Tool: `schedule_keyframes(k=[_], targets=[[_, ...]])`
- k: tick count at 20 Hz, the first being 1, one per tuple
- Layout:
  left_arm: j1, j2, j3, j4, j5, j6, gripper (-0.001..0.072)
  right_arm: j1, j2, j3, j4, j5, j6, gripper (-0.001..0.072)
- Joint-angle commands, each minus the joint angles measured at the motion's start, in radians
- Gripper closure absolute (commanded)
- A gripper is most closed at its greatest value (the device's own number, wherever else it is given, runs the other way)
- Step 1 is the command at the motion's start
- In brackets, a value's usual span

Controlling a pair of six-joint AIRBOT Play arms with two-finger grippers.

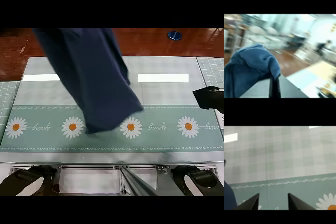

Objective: Fold the shirts.

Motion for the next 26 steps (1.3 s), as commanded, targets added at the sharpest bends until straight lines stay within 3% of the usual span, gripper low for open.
schedule_keyframes(k=[1,4,9,12,13,15,18,21,22,23,24,26], targets=[[-0.116,0.026,-0.171,-0.025,0.018,0.029,0.069,0.001,0.005,0.0,-0.013,0.0,-0.006,0.0302],[-0.113,0.092,-0.455,-0.023,0.005,0.032,0.069,0.001,0.005,0.0,-0.032,0.004,-0.005,0.0302],[0.01,0.15,-0.943,0.083,-0.218,0.106,0.069,0.001,0.005,-0.013,-0.027,0.018,0.011,0.0302],[0.099,0.142,-1.174,0.111,-0.205,0.151,0.0689,0.001,0.005,-0.11,-0.002,0.014,0.018,0.0302],[0.136,0.134,-1.218,0.116,-0.201,0.15,0.0645,0.001,0.001,-0.151,-0.002,0.013,0.027,0.0302],[0.23,0.111,-1.228,0.146,-0.231,0.143,0.0195,0.0,-0.031,-0.219,-0.002,0.006,0.03,0.0302],[0.423,0.119,-1.136,0.153,-0.299,0.141,0.02,-0.032,-0.111,-0.188,-0.11,-0.024,0.013,0.0301],[0.691,0.165,-1.059,0.162,-0.322,0.13,0.02,-0.23,-0.128,-0.127,-0.24,0.031,0.015,0.0301],[0.769,0.176,-1.073,0.166,-0.329,0.074,0.02,-0.33,-0.12,-0.137,-0.264,0.046,0.013,0.0301],[0.816,0.179,-1.114,0.166,-0.351,-0.008,0.02,-0.434,-0.112,-0.169,-0.242,0.052,0.014,0.0302],[0.814,0.175,-1.173,0.161,-0.369,-0.037,0.02,-0.522,-0.107,-0.218,-0.164,0.045,0.005,0.0301],[0.721,0.159,-1.32,0.114,-0.405,-0.027,0.02,-0.64,-0.106,-0.363,0.152,0.011,-0.154,0.03]])
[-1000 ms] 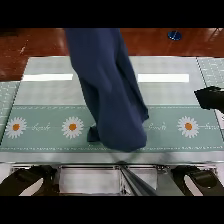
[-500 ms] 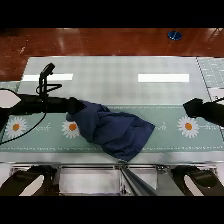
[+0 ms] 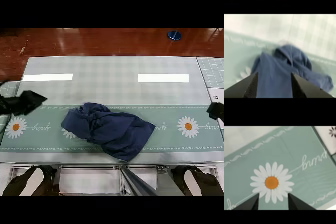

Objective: Fold the shirts.

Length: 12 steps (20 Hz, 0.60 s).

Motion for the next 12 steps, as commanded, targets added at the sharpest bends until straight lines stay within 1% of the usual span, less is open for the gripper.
schedule_keyframes(k=[1,2,3,4,6,8,10,11,12], targets=[[-0.052,-0.007,-0.194,-0.04,-0.039,-0.031,0.0201,-0.206,0.002,-0.188,0.417,-0.027,-0.233,0.0299],[-0.098,-0.008,-0.238,-0.031,-0.008,-0.012,0.0201,-0.209,0.002,-0.245,0.53,-0.029,-0.309,0.0299],[-0.126,-0.008,-0.264,-0.018,0.02,-0.013,0.0201,-0.203,0.002,-0.283,0.59,-0.025,-0.349,0.0299],[-0.13,-0.013,-0.272,-0.013,0.034,-0.013,0.0201,-0.193,0.002,-0.306,0.611,-0.017,-0.37,0.0299],[-0.117,-0.029,-0.267,0.037,0.061,-0.012,0.0201,-0.171,0.002,-0.325,0.591,0.013,-0.393,0.0299],[-0.073,-0.055,-0.264,0.084,0.087,-0.007,0.0201,-0.162,0.002,-0.325,0.577,0.042,-0.407,0.0299],[-0.033,-0.102,-0.264,0.079,0.088,0.01,0.0201,-0.162,0.0,-0.325,0.578,0.044,-0.409,0.0299],[-0.031,-0.137,-0.264,0.06,0.092,0.011,0.0201,-0.162,-0.006,-0.325,0.579,0.043,-0.409,0.0299],[-0.037,-0.174,-0.264,0.014,0.099,0.04,0.0202,-0.162,-0.018,-0.325,0.582,0.043,-0.408,0.03]])
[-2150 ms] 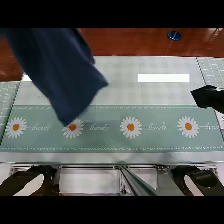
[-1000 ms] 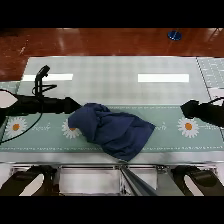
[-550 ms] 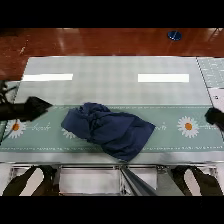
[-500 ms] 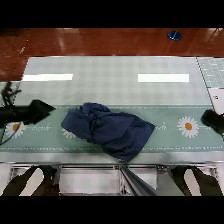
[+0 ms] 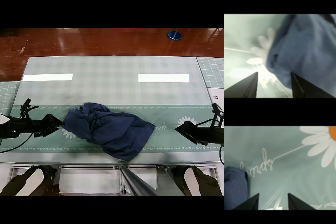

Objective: Fold the shirts.

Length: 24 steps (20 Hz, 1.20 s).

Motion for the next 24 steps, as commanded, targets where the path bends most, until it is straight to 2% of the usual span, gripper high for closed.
schedule_keyframes(k=[1,4,5,6,7,9,13,18,24], targets=[[0.008,-0.113,-0.006,-0.123,0.022,0.106,0.0202,0.0,-0.032,-0.01,0.031,0.013,-0.024,0.0299],[0.0,-0.23,-0.006,-0.406,0.009,0.326,0.0207,0.0,-0.1,-0.01,0.052,0.03,-0.046,0.03],[0.0,-0.261,-0.005,-0.486,-0.027,0.402,0.0331,0.0,-0.116,-0.01,0.06,0.035,-0.054,0.03],[0.0,-0.287,-0.005,-0.539,-0.072,0.456,0.061,0.0,-0.132,-0.01,0.069,0.039,-0.063,0.03],[0.0,-0.305,0.0,-0.558,-0.116,0.495,0.0688,0.0,-0.149,-0.01,0.078,0.041,-0.072,0.03],[0.0,-0.316,0.012,-0.556,-0.164,0.535,0.0688,0.003,-0.188,-0.01,0.093,0.036,-0.078,0.03],[0.0,-0.315,0.019,-0.557,-0.163,0.535,0.0688,0.146,-0.282,-0.01,0.153,-0.04,-0.077,0.03],[0.0,-0.315,0.019,-0.557,-0.163,0.536,0.0688,0.343,-0.435,-0.008,0.226,-0.129,-0.024,0.03],[0.0,-0.315,0.019,-0.557,-0.162,0.536,0.0688,0.557,-0.574,0.03,0.472,-0.287,-0.084,0.0301]])
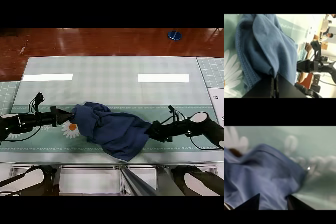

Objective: Fold the shirts.

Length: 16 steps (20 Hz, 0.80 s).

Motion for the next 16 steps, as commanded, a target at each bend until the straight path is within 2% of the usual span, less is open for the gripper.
schedule_keyframes(k=[1,2,3,5,7,10,13,16], targets=[[0.0,0.0,0.001,-0.001,0.007,0.012,0.0688,0.127,-0.079,0.052,0.121,-0.119,-0.027,0.0305],[0.0,0.0,0.001,0.0,0.027,0.039,0.0688,0.155,-0.098,0.087,0.119,-0.134,-0.027,0.032],[0.0,0.0,0.0,0.0,0.058,0.043,0.0689,0.18,-0.121,0.123,0.1,-0.134,-0.028,0.0386],[-0.005,0.0,0.001,-0.003,0.108,0.036,0.0689,0.216,-0.171,0.201,0.051,-0.109,-0.057,0.0692],[-0.003,0.008,0.029,-0.013,0.106,0.016,0.0689,0.218,-0.169,0.294,0.024,-0.053,-0.081,0.0693],[-0.003,0.072,0.18,-0.031,0.074,-0.066,0.0689,0.164,-0.091,0.523,-0.124,0.034,-0.013,0.0693],[-0.005,0.164,0.427,-0.057,0.091,-0.171,0.0689,0.076,0.0,0.85,-0.245,0.094,0.053,0.0693],[-0.005,0.263,0.703,-0.008,0.139,-0.291,0.0689,0.026,0.072,1.174,-0.309,0.16,0.063,0.0693]])
